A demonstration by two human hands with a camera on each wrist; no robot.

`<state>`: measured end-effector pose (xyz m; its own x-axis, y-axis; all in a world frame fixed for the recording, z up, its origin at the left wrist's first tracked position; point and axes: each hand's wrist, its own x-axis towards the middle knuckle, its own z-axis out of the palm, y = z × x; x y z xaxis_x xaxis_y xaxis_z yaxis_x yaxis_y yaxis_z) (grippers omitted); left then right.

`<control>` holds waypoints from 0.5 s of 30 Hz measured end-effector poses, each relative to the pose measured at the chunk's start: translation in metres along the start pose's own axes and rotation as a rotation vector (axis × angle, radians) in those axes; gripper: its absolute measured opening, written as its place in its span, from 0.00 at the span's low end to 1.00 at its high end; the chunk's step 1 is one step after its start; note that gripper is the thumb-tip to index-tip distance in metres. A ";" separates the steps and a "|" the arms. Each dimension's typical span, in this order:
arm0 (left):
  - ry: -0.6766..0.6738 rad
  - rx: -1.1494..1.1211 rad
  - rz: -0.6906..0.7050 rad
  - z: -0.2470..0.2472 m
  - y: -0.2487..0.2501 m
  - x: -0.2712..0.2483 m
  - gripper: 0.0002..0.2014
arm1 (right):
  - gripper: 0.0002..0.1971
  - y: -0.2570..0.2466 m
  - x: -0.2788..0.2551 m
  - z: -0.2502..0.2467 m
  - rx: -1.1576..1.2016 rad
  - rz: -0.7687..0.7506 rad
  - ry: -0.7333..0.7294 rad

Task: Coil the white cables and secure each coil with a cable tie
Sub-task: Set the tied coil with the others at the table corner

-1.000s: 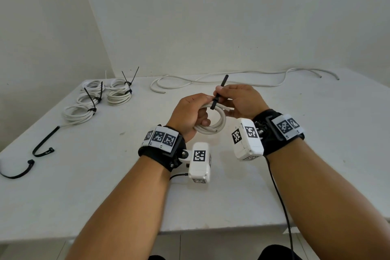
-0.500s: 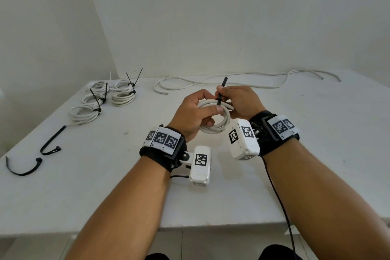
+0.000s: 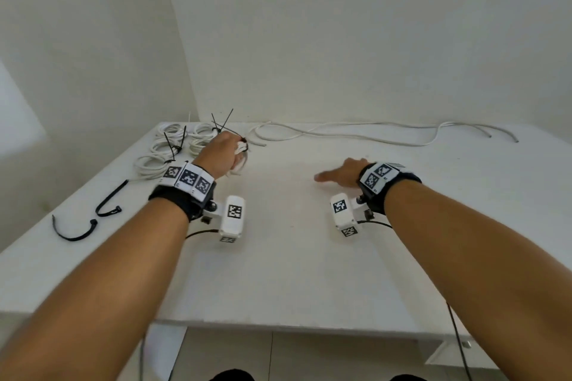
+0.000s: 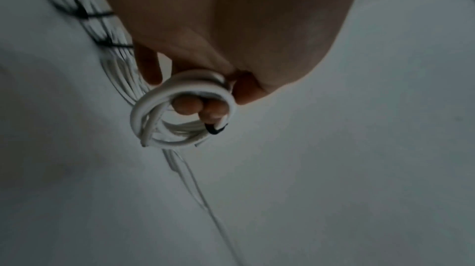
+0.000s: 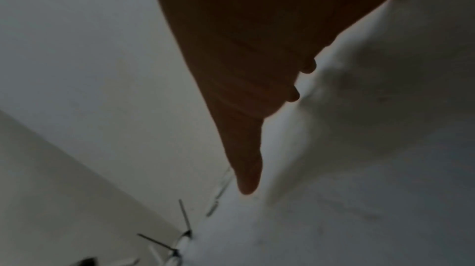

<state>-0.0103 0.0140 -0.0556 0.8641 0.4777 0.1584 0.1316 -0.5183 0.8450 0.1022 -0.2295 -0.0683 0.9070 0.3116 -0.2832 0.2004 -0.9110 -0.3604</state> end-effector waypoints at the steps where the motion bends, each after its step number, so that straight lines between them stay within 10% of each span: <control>1: -0.005 0.108 -0.027 -0.009 -0.009 0.004 0.14 | 0.49 0.004 0.002 0.004 -0.050 0.023 0.001; 8: 0.026 0.655 -0.092 -0.049 -0.054 0.020 0.21 | 0.75 0.020 0.037 0.025 -0.002 0.103 -0.026; 15: 0.003 0.872 -0.115 -0.054 -0.058 0.042 0.14 | 0.72 0.021 0.041 0.027 0.006 0.095 -0.024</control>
<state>-0.0080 0.1027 -0.0701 0.8218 0.5611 0.0987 0.5426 -0.8237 0.1644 0.1339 -0.2283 -0.1110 0.9126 0.2307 -0.3375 0.1119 -0.9350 -0.3366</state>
